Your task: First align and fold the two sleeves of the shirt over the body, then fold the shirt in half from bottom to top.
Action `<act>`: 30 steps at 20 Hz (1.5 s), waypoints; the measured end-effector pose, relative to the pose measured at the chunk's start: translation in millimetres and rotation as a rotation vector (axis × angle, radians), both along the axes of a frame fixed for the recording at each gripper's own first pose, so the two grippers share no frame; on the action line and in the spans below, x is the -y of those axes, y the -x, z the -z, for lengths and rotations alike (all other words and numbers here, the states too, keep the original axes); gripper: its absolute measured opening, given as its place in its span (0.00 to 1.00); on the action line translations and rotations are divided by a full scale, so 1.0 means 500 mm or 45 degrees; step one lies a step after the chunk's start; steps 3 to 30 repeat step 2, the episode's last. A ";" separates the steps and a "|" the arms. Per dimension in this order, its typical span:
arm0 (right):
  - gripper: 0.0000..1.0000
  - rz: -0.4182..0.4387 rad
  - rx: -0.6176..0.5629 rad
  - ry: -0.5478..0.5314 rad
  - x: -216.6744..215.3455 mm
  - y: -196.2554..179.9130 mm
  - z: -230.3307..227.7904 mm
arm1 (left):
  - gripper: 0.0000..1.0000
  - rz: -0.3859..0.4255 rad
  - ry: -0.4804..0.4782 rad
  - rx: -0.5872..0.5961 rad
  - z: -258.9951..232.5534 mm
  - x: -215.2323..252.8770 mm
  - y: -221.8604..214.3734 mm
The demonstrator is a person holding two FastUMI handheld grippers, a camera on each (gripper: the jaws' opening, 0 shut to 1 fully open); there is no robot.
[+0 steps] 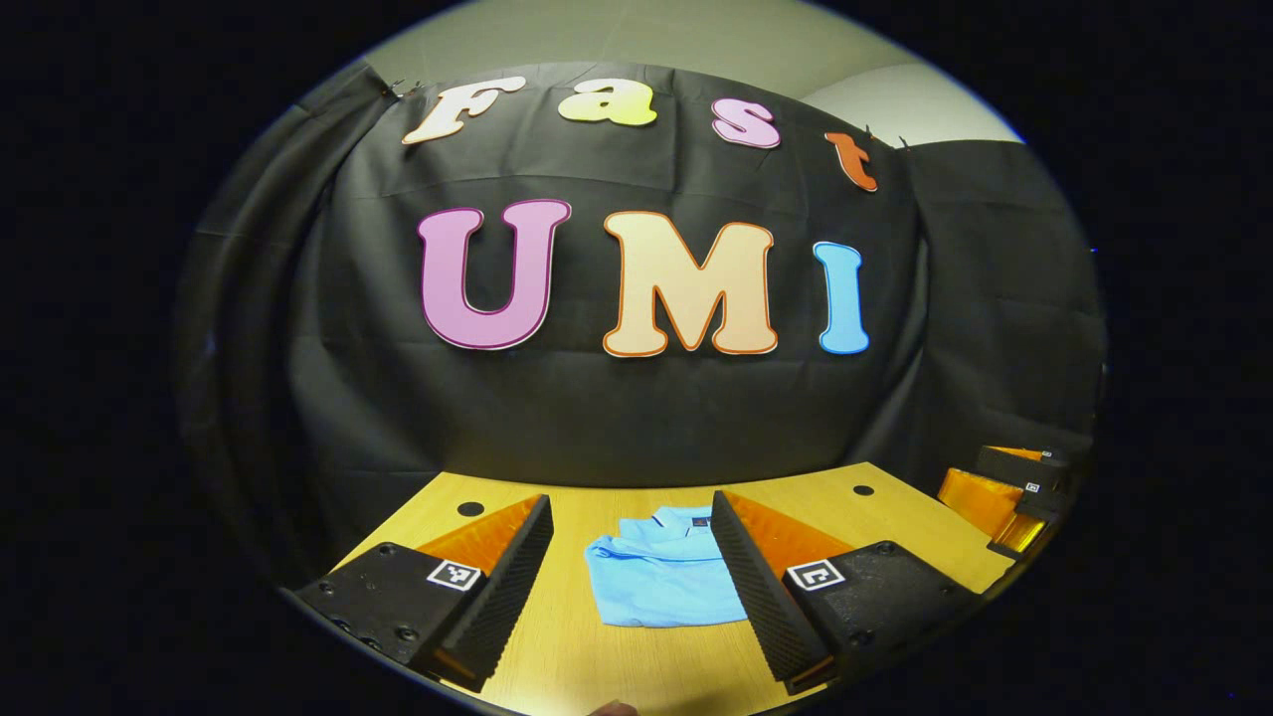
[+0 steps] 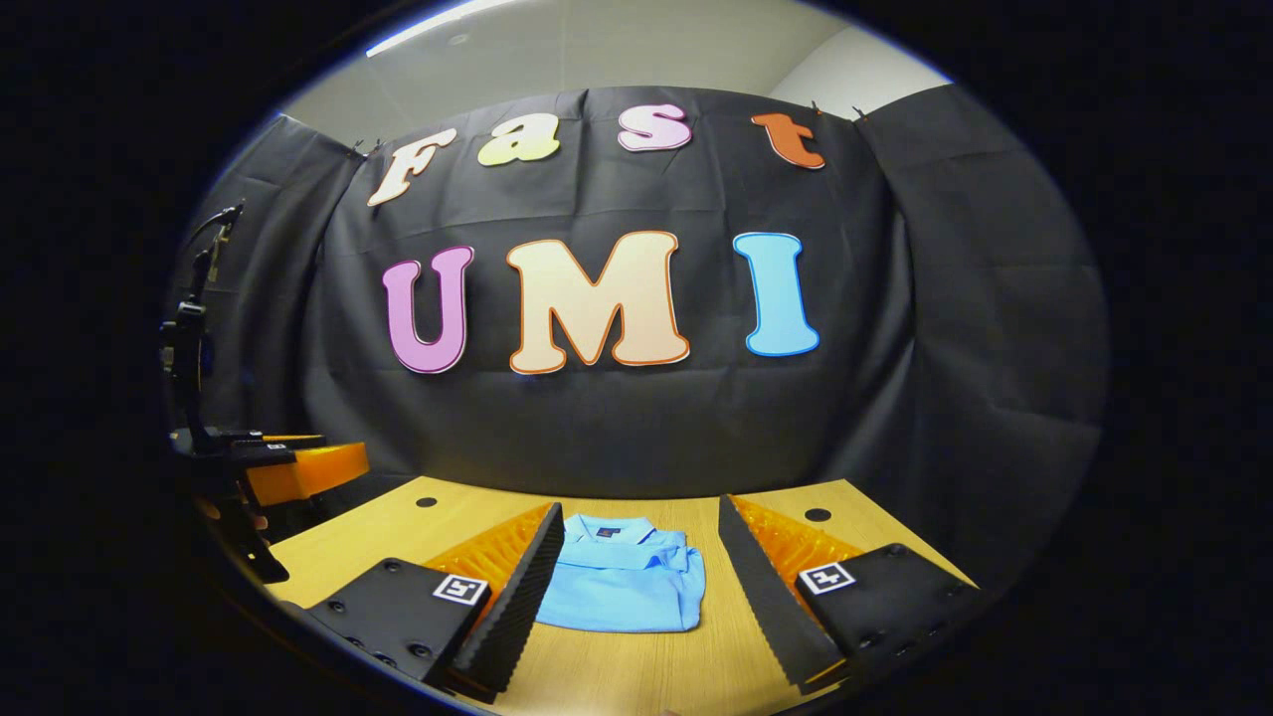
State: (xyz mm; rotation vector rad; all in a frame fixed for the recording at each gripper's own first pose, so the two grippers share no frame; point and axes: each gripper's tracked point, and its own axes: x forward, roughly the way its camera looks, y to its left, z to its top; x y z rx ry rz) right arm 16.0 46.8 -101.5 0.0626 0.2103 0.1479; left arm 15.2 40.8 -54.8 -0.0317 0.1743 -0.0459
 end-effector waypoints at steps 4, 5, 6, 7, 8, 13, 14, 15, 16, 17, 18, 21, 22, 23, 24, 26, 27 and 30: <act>0.97 0.008 0.011 -0.005 0.000 -0.002 -0.006 | 0.95 0.004 -0.004 0.010 -0.004 0.004 0.001; 0.97 0.008 0.011 -0.005 0.000 -0.002 -0.006 | 0.95 0.004 -0.004 0.010 -0.004 0.004 0.001; 0.97 0.008 0.011 -0.005 0.000 -0.002 -0.006 | 0.95 0.004 -0.004 0.010 -0.004 0.004 0.001; 0.97 0.008 0.011 -0.005 0.000 -0.002 -0.006 | 0.95 0.004 -0.004 0.010 -0.004 0.004 0.001; 0.97 0.008 0.011 -0.005 0.000 -0.002 -0.006 | 0.95 0.004 -0.004 0.010 -0.004 0.004 0.001; 0.97 0.008 0.011 -0.005 0.000 -0.002 -0.006 | 0.95 0.004 -0.004 0.010 -0.004 0.004 0.001; 0.97 0.008 0.011 -0.005 0.000 -0.002 -0.006 | 0.95 0.004 -0.004 0.010 -0.004 0.004 0.001; 0.97 0.008 0.011 -0.005 0.000 -0.002 -0.006 | 0.95 0.004 -0.004 0.010 -0.004 0.004 0.001; 0.97 0.008 0.011 -0.005 0.000 -0.002 -0.006 | 0.95 0.004 -0.004 0.010 -0.004 0.004 0.001; 0.97 0.008 0.011 -0.005 0.000 -0.002 -0.006 | 0.95 0.004 -0.004 0.010 -0.004 0.004 0.001; 0.97 0.008 0.011 -0.005 0.000 -0.002 -0.006 | 0.95 0.004 -0.004 0.010 -0.004 0.004 0.001; 0.97 0.008 0.011 -0.005 0.000 -0.002 -0.006 | 0.95 0.004 -0.004 0.010 -0.004 0.004 0.001; 0.97 0.008 0.011 -0.005 0.000 -0.002 -0.006 | 0.95 0.004 -0.004 0.010 -0.004 0.004 0.001; 0.97 0.008 0.011 -0.005 0.000 -0.002 -0.006 | 0.95 0.004 -0.004 0.010 -0.004 0.004 0.001; 0.97 0.008 0.011 -0.005 0.000 -0.002 -0.006 | 0.95 0.004 -0.004 0.010 -0.004 0.004 0.001; 0.97 0.008 0.011 -0.005 0.000 -0.002 -0.006 | 0.95 0.004 -0.004 0.010 -0.004 0.004 0.001; 0.97 0.008 0.011 -0.005 0.000 -0.002 -0.006 | 0.95 0.004 -0.004 0.010 -0.004 0.004 0.001; 0.97 0.008 0.011 -0.005 0.000 -0.002 -0.006 | 0.95 0.004 -0.004 0.010 -0.004 0.004 0.001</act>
